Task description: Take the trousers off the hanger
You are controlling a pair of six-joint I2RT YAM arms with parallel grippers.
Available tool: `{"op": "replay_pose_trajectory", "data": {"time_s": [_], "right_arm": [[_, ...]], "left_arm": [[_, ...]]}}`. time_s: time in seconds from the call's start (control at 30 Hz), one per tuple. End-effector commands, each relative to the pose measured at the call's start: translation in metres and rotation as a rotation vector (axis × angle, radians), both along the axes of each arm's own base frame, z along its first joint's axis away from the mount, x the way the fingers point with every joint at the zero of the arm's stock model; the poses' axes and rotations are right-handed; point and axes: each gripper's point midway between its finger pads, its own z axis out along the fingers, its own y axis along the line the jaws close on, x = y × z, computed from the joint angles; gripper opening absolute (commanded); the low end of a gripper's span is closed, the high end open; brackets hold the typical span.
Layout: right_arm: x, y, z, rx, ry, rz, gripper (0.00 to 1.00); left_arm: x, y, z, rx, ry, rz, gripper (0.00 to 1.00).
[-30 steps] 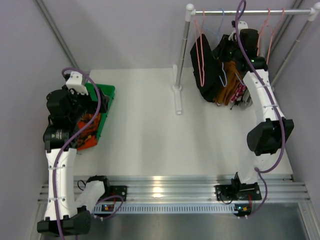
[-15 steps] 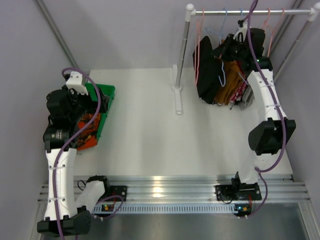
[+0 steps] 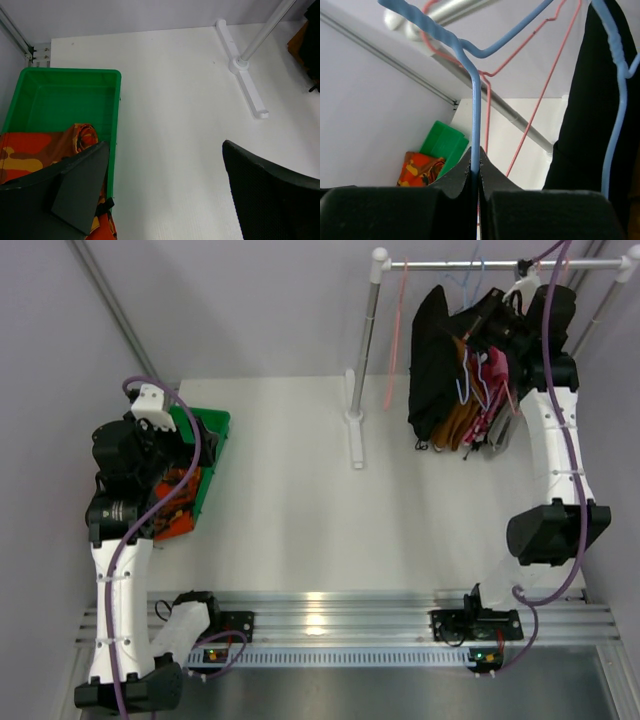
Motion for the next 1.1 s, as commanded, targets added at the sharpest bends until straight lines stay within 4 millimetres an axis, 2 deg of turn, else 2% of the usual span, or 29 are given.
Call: {"op": "replay_pose_trajectory", "data": {"time_s": [0.0, 0.13, 0.2, 0.23, 0.33, 0.4, 0.43, 0.47, 0.5, 0.53, 0.63, 0.67, 0.8, 0.87, 0.97, 1.07], "right_arm": [[-0.057, 0.004, 0.094, -0.008, -0.287, 0.048, 0.0], [-0.085, 0.004, 0.096, -0.02, -0.276, 0.061, 0.0], [-0.105, 0.003, 0.093, -0.028, -0.26, 0.057, 0.0], [-0.121, 0.003, 0.098, -0.036, -0.277, 0.056, 0.0], [-0.139, 0.003, 0.075, -0.054, -0.219, 0.066, 0.0], [-0.162, 0.004, 0.061, -0.064, -0.19, 0.08, 0.0], [-0.182, 0.005, 0.064, -0.083, -0.218, 0.086, 0.0], [-0.186, 0.004, 0.05, -0.089, -0.188, 0.086, 0.0], [-0.194, 0.004, 0.046, -0.1, -0.184, 0.089, 0.0], [-0.212, 0.004, 0.042, -0.12, -0.184, 0.087, 0.0], [-0.237, 0.007, 0.021, -0.156, -0.155, 0.117, 0.0], [-0.254, 0.01, 0.019, -0.165, -0.174, 0.133, 0.0], [-0.294, 0.019, 0.011, -0.211, -0.198, 0.208, 0.0], [-0.317, 0.029, 0.006, -0.23, -0.216, 0.312, 0.0], [-0.336, 0.04, 0.007, -0.252, -0.264, 0.44, 0.0], [-0.342, 0.046, 0.011, -0.234, -0.257, 0.534, 0.0]], "left_arm": [[-0.005, -0.002, 0.021, -0.009, -0.05, -0.001, 0.99], [-0.007, -0.002, 0.025, -0.008, -0.057, 0.002, 0.99], [-0.009, -0.003, 0.028, -0.011, -0.061, 0.0, 0.99], [-0.009, -0.003, 0.028, -0.015, -0.059, 0.001, 0.99], [-0.013, -0.004, 0.027, -0.022, -0.058, -0.004, 0.99], [-0.016, -0.005, 0.026, -0.022, -0.058, -0.004, 0.99], [-0.017, -0.005, 0.025, -0.022, -0.055, -0.004, 0.99], [-0.018, -0.005, 0.024, -0.022, -0.053, -0.004, 0.99], [-0.021, -0.005, 0.025, -0.022, -0.058, -0.004, 0.99], [-0.022, -0.005, 0.024, -0.022, -0.056, -0.004, 0.99], [-0.028, -0.006, 0.023, -0.022, -0.058, -0.005, 0.99], [-0.029, -0.006, 0.019, -0.023, -0.047, -0.004, 0.99], [-0.037, -0.007, 0.013, -0.026, -0.035, -0.008, 0.99], [-0.043, -0.009, 0.01, -0.027, -0.036, -0.014, 0.99], [-0.053, -0.012, 0.01, -0.04, -0.05, -0.023, 0.99], [-0.062, -0.015, 0.0, -0.057, -0.027, -0.027, 0.99]]}}
